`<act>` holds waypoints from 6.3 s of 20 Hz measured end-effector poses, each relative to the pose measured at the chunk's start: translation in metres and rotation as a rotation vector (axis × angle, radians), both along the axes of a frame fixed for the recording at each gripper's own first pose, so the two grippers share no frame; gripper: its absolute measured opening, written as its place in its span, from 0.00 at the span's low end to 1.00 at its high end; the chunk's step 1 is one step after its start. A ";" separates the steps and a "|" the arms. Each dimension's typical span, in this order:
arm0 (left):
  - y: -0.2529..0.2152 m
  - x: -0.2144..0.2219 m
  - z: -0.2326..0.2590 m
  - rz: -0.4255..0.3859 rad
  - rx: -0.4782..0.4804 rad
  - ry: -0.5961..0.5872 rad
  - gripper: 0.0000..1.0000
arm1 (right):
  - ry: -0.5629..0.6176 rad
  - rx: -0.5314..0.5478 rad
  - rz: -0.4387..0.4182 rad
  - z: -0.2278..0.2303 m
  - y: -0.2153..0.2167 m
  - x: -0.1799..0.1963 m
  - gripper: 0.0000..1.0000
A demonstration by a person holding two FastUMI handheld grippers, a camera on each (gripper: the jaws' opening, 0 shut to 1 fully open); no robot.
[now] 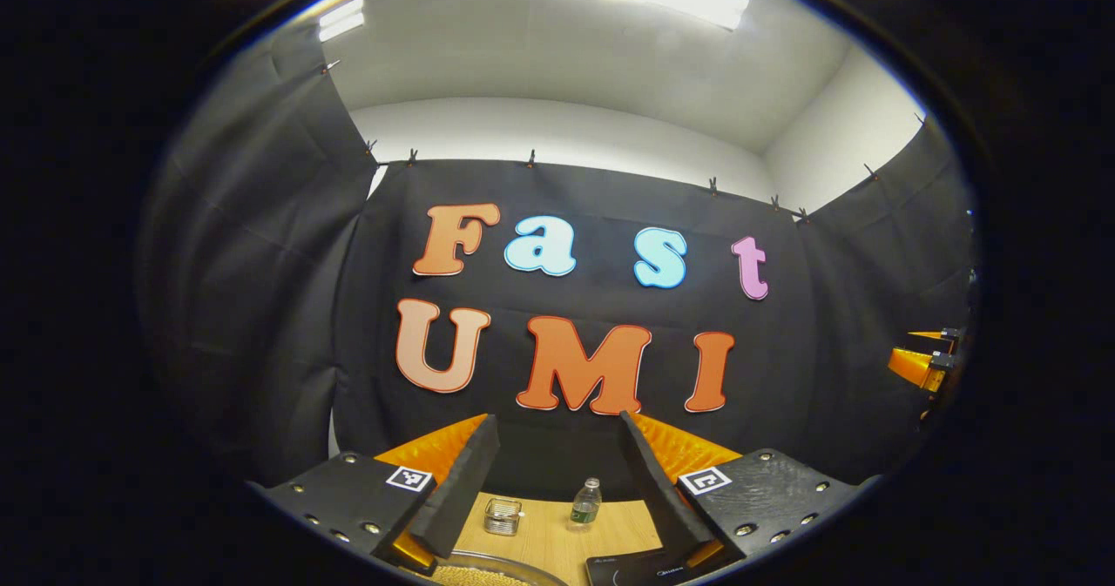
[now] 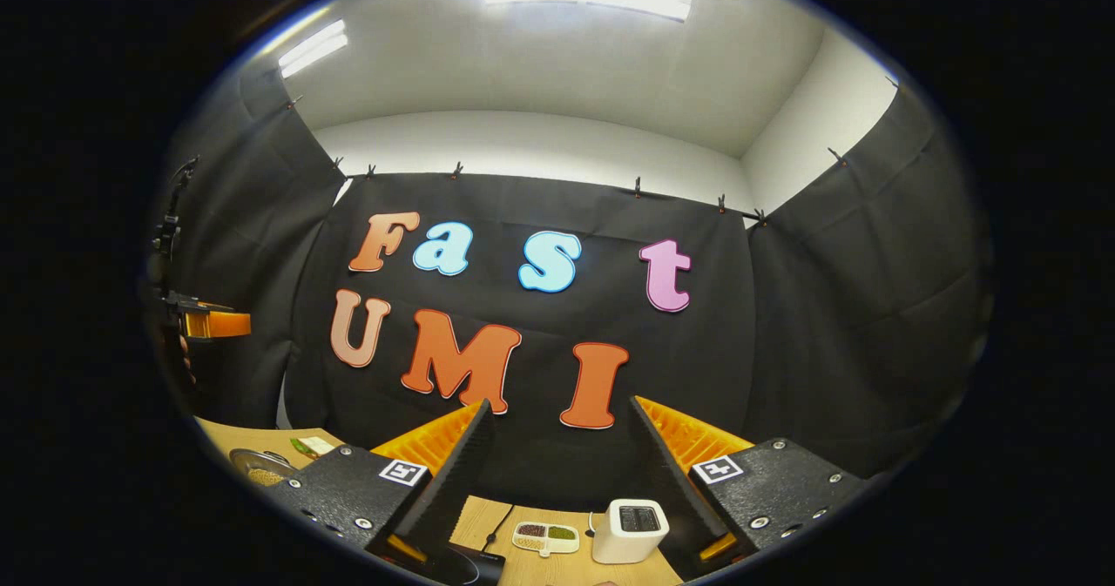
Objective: First push the handle of the pot to place it horizontally, then grasp the pot with both hands and set it on the induction cooktop.
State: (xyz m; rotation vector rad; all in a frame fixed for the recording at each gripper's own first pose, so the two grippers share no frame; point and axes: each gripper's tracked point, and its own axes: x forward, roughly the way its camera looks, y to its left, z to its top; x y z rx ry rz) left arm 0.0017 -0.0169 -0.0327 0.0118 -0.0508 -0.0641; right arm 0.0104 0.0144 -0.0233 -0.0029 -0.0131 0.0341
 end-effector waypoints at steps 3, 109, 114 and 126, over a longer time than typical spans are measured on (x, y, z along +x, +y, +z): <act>-0.009 0.000 -0.017 -0.039 0.015 0.046 0.92 | 0.003 0.007 0.008 -0.007 0.001 -0.001 0.95; -0.026 -0.079 -0.447 -0.233 0.189 1.080 0.02 | 0.331 0.027 0.103 -0.207 0.071 -0.062 0.95; 0.009 -0.059 -0.395 -0.161 0.281 0.921 0.02 | 0.447 0.059 0.180 -0.238 0.120 -0.062 0.95; 0.159 -0.052 -0.361 0.043 0.275 0.939 0.68 | 0.701 0.126 0.392 -0.293 0.286 -0.076 0.96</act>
